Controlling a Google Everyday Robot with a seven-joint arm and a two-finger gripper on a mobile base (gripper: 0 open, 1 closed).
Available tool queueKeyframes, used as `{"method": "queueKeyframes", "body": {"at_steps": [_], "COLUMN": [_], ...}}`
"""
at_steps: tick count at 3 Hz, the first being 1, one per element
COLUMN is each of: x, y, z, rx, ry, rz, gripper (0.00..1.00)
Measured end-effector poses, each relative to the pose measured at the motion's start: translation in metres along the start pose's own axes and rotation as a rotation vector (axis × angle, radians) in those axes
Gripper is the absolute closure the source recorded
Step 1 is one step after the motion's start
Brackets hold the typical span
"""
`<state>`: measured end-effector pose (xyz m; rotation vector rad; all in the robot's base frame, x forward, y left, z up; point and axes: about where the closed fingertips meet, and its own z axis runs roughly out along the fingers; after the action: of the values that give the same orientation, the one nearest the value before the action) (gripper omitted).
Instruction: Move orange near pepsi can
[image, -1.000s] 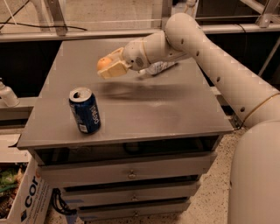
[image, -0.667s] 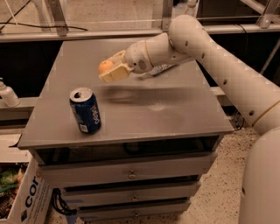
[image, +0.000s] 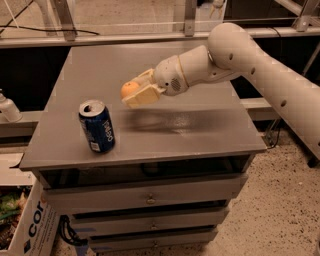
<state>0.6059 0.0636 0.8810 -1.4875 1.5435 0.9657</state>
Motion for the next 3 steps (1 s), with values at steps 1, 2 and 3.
{"method": "queueKeyframes", "body": {"at_steps": [1,2,3], "x": [0.012,0.020,0.025], "y": [0.025,0.049,0.068], "z": [-0.003,0.001,0.010], "rx": [-0.039,-0.088,-0.133], "ry": [0.009,0.001,-0.027], "rz": [0.031,0.047,0.037], "gripper": [1.00,1.00,1.00]}}
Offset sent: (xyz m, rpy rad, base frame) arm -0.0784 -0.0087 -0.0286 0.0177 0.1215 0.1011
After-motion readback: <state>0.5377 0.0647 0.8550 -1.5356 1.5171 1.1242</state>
